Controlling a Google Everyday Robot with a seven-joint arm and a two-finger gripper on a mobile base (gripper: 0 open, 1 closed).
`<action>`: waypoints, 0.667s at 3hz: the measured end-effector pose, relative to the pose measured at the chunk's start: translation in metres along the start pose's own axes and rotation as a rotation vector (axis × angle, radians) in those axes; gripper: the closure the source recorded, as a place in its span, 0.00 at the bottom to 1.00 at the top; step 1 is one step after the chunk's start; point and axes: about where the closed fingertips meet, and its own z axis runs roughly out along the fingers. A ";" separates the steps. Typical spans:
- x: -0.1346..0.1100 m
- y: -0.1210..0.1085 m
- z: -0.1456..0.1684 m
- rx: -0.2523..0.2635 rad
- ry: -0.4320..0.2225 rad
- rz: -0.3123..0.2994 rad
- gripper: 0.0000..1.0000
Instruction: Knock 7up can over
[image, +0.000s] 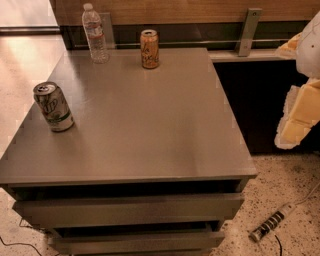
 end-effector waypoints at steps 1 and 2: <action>-0.001 0.000 -0.001 0.002 -0.003 -0.001 0.00; -0.006 0.001 0.003 -0.006 -0.045 0.001 0.00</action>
Offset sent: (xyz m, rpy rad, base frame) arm 0.0119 0.0476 -0.0141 0.3795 -0.0108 0.1059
